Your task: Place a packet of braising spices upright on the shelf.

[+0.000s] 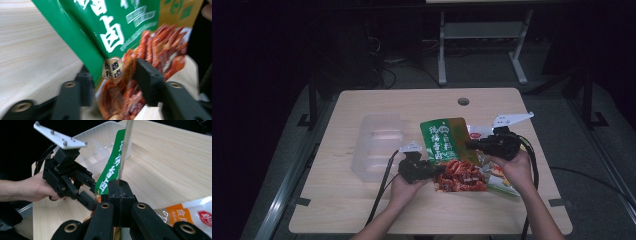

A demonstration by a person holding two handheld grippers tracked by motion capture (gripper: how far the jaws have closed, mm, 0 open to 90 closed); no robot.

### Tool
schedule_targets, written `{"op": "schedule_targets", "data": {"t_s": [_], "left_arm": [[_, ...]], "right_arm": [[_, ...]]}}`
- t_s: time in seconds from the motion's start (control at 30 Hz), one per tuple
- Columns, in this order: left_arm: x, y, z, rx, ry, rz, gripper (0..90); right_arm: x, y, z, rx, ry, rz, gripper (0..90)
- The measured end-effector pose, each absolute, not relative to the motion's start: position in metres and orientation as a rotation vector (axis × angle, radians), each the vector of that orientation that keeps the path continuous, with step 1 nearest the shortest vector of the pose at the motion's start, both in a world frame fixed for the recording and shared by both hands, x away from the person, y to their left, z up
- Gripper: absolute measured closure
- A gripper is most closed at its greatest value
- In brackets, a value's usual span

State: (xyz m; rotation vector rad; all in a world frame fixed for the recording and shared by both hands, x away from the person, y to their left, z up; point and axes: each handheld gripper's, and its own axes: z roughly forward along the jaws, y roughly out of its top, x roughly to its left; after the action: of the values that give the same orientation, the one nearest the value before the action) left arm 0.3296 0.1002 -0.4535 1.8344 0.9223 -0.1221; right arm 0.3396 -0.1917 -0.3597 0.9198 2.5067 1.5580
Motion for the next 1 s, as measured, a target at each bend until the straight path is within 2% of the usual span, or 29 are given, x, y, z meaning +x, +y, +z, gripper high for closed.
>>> {"op": "schedule_targets", "data": {"t_s": [0.07,0.1,0.13,0.17,0.33,0.6,1.0], "left_arm": [[0.330,0.101,-0.454,1.836,0.918,-0.128,69.9],[0.330,0.101,-0.454,1.833,0.916,-0.135,73.7],[0.330,0.102,-0.453,1.835,0.909,-0.136,73.7],[0.329,0.102,-0.451,1.845,0.892,-0.115,80.1],[0.323,0.100,-0.447,1.857,0.864,-0.073,86.3],[0.316,0.104,-0.441,1.906,0.851,0.056,88.0],[0.310,0.104,-0.440,1.949,0.816,0.121,88.2]], "right_arm": [[0.338,-0.192,-0.361,0.917,2.504,1.559,90.0],[0.337,-0.192,-0.361,0.914,2.505,1.557,90.0],[0.337,-0.192,-0.361,0.914,2.505,1.557,90.0],[0.336,-0.193,-0.361,0.917,2.501,1.562,90.0],[0.334,-0.196,-0.362,0.927,2.494,1.547,90.0],[0.333,-0.195,-0.368,0.938,2.531,1.478,89.3],[0.347,-0.180,-0.387,0.995,2.671,1.391,73.0]]}}
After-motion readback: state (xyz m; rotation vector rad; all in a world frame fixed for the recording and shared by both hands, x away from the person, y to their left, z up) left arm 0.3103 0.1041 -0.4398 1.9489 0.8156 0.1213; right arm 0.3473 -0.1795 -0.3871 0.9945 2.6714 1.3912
